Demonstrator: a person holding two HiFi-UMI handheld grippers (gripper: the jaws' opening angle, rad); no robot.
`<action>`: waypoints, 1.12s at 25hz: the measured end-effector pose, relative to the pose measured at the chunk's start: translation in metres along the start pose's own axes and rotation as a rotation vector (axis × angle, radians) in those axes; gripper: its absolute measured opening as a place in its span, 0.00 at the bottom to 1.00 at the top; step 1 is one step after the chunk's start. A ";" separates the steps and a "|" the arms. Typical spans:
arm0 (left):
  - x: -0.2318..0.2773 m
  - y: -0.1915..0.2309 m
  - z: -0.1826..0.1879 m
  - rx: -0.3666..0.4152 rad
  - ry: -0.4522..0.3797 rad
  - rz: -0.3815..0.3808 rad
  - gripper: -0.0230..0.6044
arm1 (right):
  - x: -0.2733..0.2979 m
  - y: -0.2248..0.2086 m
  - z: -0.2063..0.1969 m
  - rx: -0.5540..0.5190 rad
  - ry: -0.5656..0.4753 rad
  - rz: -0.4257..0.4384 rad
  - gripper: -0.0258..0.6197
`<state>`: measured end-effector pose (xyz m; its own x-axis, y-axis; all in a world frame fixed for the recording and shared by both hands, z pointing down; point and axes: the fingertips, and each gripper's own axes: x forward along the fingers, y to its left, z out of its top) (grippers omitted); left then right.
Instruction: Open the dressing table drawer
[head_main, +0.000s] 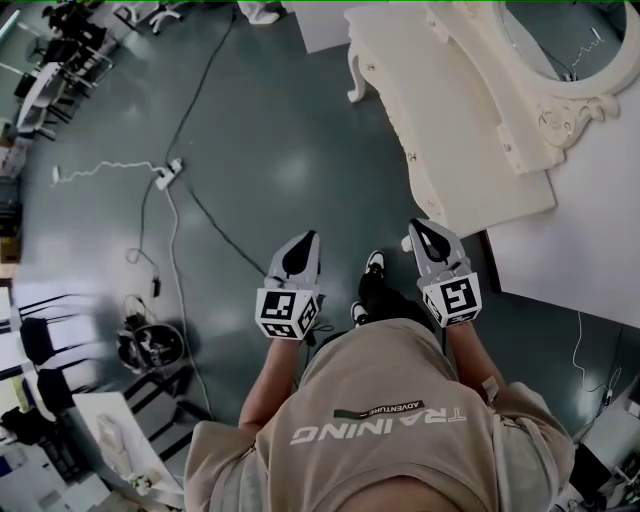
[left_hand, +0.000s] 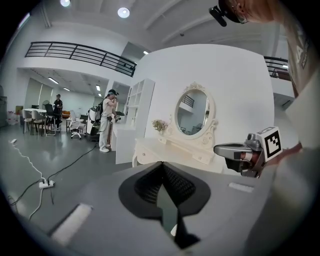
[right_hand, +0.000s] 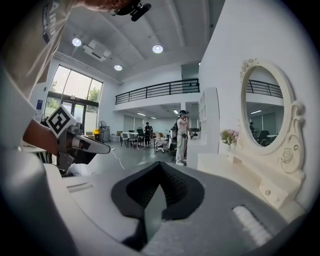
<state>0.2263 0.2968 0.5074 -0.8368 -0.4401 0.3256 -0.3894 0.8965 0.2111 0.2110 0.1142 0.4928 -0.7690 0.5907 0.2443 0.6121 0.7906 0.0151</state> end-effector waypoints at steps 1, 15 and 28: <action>0.010 0.004 0.005 0.009 0.008 -0.003 0.07 | 0.008 -0.009 0.001 0.004 -0.005 -0.007 0.04; 0.123 0.032 0.072 0.080 0.012 -0.053 0.07 | 0.089 -0.088 0.009 0.034 -0.015 -0.023 0.04; 0.212 0.096 0.099 0.095 0.031 -0.239 0.07 | 0.167 -0.133 0.027 0.116 0.012 -0.221 0.04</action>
<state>-0.0267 0.2945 0.5057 -0.7049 -0.6404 0.3050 -0.6108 0.7666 0.1980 -0.0041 0.1122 0.5056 -0.8792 0.4001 0.2586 0.4036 0.9140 -0.0416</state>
